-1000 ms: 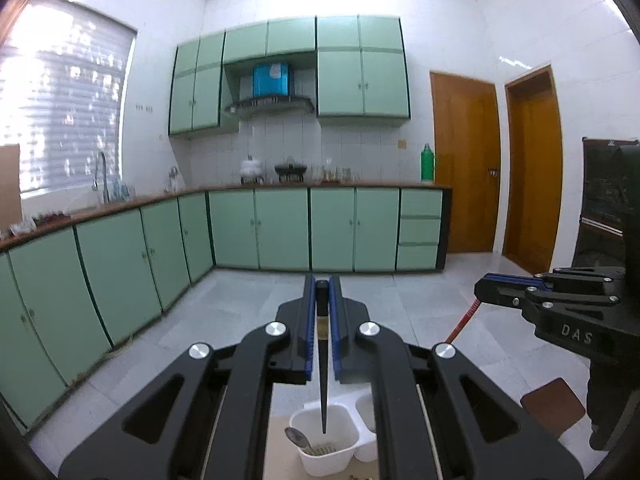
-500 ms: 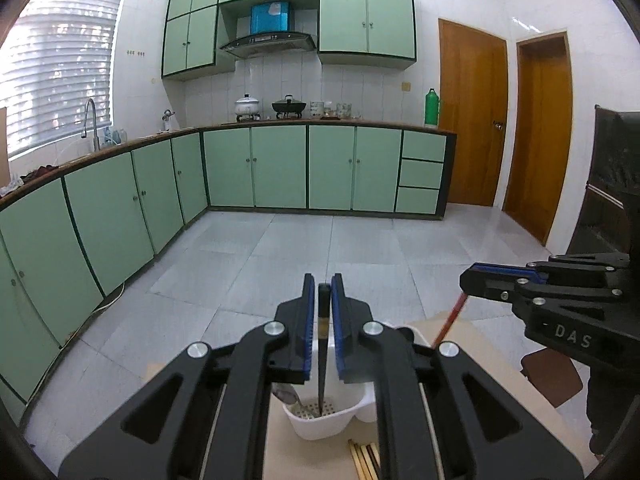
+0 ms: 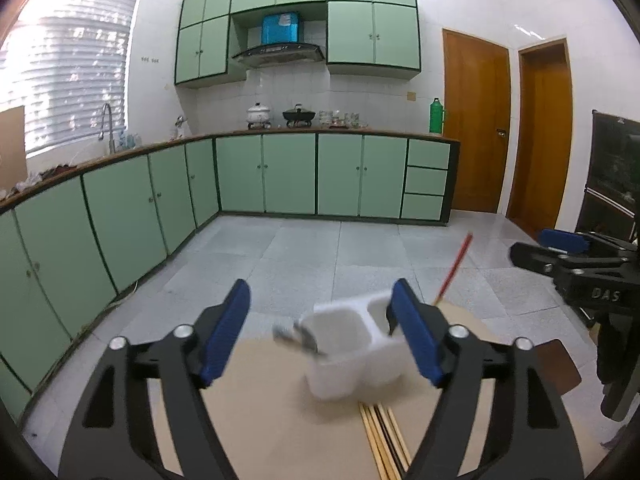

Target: Organize utensils

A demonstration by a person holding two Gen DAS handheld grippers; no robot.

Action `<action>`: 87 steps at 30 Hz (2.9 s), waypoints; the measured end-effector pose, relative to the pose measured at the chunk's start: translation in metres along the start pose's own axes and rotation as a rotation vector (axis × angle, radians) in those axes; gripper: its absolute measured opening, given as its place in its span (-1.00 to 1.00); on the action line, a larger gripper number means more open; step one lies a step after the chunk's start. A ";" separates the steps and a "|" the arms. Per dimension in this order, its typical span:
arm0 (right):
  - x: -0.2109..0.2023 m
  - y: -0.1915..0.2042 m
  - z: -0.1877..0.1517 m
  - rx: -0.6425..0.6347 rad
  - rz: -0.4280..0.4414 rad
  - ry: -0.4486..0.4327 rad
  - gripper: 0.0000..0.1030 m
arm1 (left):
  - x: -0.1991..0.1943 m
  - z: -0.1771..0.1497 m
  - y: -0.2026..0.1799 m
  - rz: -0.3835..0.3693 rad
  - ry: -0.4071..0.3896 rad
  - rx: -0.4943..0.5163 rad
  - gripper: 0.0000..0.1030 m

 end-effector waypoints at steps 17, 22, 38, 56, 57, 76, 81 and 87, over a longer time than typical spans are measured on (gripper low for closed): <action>-0.038 0.043 -0.181 0.080 -0.003 0.186 0.78 | -0.043 -0.175 0.006 0.048 0.313 -0.041 0.66; -0.042 0.063 -0.226 0.043 -0.013 0.262 0.76 | -0.043 -0.217 0.011 0.067 0.410 -0.046 0.66; -0.038 0.116 -0.265 -0.018 0.071 0.385 -0.04 | -0.042 -0.254 0.018 0.103 0.510 -0.041 0.66; -0.040 0.099 -0.265 0.021 0.096 0.374 -0.54 | -0.036 -0.253 0.014 0.095 0.514 -0.045 0.68; -0.039 0.099 -0.265 0.024 0.096 0.376 -0.54 | -0.036 -0.253 0.013 0.094 0.514 -0.044 0.68; -0.036 0.078 -0.265 0.045 0.057 0.379 -0.89 | -0.026 -0.249 -0.020 0.015 0.520 -0.017 0.68; -0.036 0.079 -0.265 0.042 0.056 0.377 -0.89 | -0.016 -0.250 -0.022 0.053 0.526 0.019 0.68; -0.036 0.077 -0.265 0.053 0.070 0.379 -0.89 | -0.019 -0.251 -0.015 0.074 0.525 0.010 0.70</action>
Point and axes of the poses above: each gripper's, at about its wrist camera, not at the fingertips, and x roughly the way its jaws point, y to its left, z to its top, the point moved 5 cm from there along x, roughly the way its jaws point, and after that the axes turned 4 degrees about -x, right-handed, at the moved point
